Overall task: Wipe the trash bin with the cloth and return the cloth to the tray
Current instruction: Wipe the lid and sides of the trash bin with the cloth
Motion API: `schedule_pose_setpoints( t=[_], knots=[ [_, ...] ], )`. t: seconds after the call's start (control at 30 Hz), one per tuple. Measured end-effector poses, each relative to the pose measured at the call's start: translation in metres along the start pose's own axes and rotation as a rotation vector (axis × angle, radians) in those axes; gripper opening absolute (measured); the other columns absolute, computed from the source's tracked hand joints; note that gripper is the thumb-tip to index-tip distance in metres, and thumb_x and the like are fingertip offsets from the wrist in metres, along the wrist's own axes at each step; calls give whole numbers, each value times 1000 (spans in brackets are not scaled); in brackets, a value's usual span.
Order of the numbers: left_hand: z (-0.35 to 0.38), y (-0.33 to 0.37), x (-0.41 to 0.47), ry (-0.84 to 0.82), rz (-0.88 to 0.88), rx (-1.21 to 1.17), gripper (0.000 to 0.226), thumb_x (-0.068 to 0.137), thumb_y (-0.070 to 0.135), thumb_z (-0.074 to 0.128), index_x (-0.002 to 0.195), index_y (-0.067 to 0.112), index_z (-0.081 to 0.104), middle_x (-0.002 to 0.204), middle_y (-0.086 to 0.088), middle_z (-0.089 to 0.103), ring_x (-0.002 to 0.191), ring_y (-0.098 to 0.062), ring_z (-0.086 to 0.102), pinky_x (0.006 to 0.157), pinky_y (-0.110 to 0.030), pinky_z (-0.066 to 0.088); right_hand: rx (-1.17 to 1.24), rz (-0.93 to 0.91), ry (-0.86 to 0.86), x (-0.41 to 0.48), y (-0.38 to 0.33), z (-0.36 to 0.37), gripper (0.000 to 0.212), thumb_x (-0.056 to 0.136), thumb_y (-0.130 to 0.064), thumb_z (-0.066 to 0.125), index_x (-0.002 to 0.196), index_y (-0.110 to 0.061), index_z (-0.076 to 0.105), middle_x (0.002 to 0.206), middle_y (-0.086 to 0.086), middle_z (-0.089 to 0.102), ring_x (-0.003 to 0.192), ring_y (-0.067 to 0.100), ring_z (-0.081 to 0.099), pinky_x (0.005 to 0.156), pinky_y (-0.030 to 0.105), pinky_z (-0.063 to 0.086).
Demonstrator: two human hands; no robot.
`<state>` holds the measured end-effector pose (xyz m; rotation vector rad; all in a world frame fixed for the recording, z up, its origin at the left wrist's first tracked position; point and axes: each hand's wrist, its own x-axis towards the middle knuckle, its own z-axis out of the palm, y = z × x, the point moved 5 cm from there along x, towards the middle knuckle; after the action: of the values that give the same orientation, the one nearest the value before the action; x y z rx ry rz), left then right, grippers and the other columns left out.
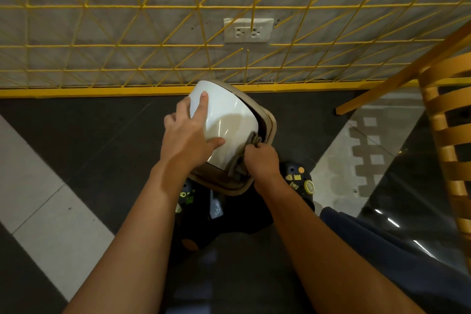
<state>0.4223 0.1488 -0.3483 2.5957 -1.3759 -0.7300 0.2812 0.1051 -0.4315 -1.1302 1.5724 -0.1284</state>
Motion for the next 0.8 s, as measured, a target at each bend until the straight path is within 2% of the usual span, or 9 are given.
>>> schedule_pose_setpoints(
  t=[0.13,0.2,0.3,0.43,0.57,0.67,0.7,0.73,0.8],
  knots=[
    [0,-1,0,7,7,5,91,82,44,63,147,29,2,153,-8,9,130,-39,21,104,-43,30,-52,-52,51,14,-25,-15,30,90,-15,38,60,-15,35,99,13,43,77,26,45,61,29,35],
    [-1,-1,0,19,16,22,91,81,46,63,147,29,3,152,-9,11,128,-39,24,102,-42,32,-10,-29,40,14,-25,-21,29,89,-13,39,60,-12,39,92,14,47,73,23,46,56,29,36],
    [-1,-1,0,31,13,39,91,81,48,62,147,29,3,152,-9,12,127,-37,26,101,-42,33,148,94,-29,1,-17,-27,20,86,-6,40,67,-8,47,73,11,49,74,26,51,62,34,41],
    [1,-1,-1,41,-2,31,90,82,47,62,147,29,3,152,-7,12,125,-35,27,100,-40,33,256,316,-219,-26,4,-11,21,83,5,38,93,1,56,89,20,58,81,30,62,84,42,52],
    [1,-1,-1,41,-2,22,89,82,47,62,147,29,3,152,-7,12,126,-35,27,100,-40,33,391,342,-263,-29,6,-6,21,83,7,36,88,-1,55,80,15,56,73,27,58,86,41,50],
    [0,-2,-1,32,-1,28,90,81,48,62,147,29,4,152,-8,12,126,-35,26,100,-41,33,470,302,-213,-12,-1,-8,31,87,5,35,110,4,55,101,23,62,103,44,60,101,48,43],
    [1,-2,-1,31,-5,23,90,81,48,62,147,30,4,152,-7,12,126,-35,26,100,-41,34,466,324,-205,-11,-2,-6,33,88,2,34,114,2,55,108,24,62,107,45,58,95,49,49],
    [1,-2,0,32,-7,20,90,81,47,62,147,30,4,152,-7,12,126,-35,26,100,-41,34,440,359,-212,-13,-3,-2,32,90,-1,34,114,-1,55,106,21,63,99,41,63,77,42,58],
    [1,-2,0,37,-7,26,90,81,47,62,147,31,3,152,-6,12,126,-35,26,100,-41,35,428,436,-307,-19,0,9,28,93,-9,34,110,-9,56,91,11,61,71,23,59,37,18,46]
  ],
)
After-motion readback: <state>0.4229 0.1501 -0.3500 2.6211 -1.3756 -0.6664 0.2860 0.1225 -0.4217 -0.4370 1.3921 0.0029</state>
